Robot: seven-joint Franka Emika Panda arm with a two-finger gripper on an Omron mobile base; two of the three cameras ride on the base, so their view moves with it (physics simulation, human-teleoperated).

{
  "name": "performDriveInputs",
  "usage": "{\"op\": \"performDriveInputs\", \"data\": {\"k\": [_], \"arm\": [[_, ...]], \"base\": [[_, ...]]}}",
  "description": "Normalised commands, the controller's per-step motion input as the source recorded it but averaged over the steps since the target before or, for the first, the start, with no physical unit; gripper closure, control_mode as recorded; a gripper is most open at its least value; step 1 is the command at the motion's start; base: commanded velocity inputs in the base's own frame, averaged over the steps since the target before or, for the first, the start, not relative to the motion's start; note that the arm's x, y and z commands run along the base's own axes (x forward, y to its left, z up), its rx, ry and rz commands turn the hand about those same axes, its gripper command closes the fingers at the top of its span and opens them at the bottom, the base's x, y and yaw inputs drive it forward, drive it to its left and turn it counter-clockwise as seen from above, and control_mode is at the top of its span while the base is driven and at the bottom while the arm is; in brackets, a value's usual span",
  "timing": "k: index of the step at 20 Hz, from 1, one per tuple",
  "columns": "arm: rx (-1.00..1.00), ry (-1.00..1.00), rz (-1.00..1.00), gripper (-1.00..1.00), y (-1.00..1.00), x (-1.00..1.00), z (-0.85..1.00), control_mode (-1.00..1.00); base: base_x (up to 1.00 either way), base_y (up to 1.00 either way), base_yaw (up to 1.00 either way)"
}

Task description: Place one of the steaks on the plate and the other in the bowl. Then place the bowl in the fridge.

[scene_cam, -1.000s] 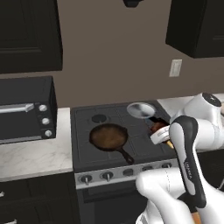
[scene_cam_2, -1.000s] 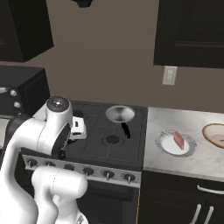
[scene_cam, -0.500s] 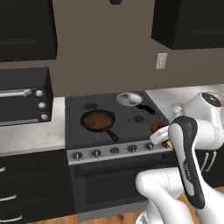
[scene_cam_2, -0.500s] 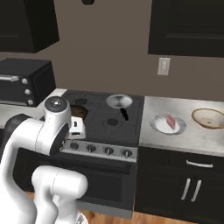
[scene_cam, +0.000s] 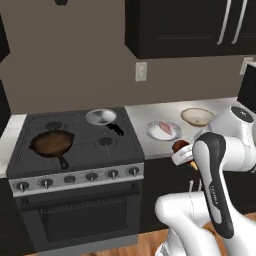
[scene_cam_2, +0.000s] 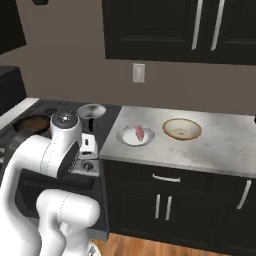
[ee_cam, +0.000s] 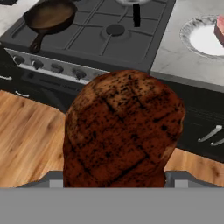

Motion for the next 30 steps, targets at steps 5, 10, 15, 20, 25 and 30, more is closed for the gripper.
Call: {"op": "performDriveInputs", "data": {"k": [5,10,15,20,25,30], "arm": [[0.00,0.00,0.00,1.00,0.00,0.00,0.00,1.00],[0.00,0.00,0.00,1.00,0.00,0.00,0.00,1.00],[0.00,0.00,0.00,1.00,0.00,0.00,0.00,1.00],[0.00,0.00,0.00,1.00,0.00,0.00,0.00,1.00],[0.00,0.00,0.00,1.00,0.00,0.00,0.00,1.00],[0.00,0.00,0.00,1.00,0.00,0.00,0.00,1.00]], "base": [[0.00,-1.00,0.00],[0.02,-0.96,0.00],[0.18,-0.71,0.00],[0.61,-0.17,0.01],[0.85,0.00,0.02],[0.78,0.00,0.02]]}}
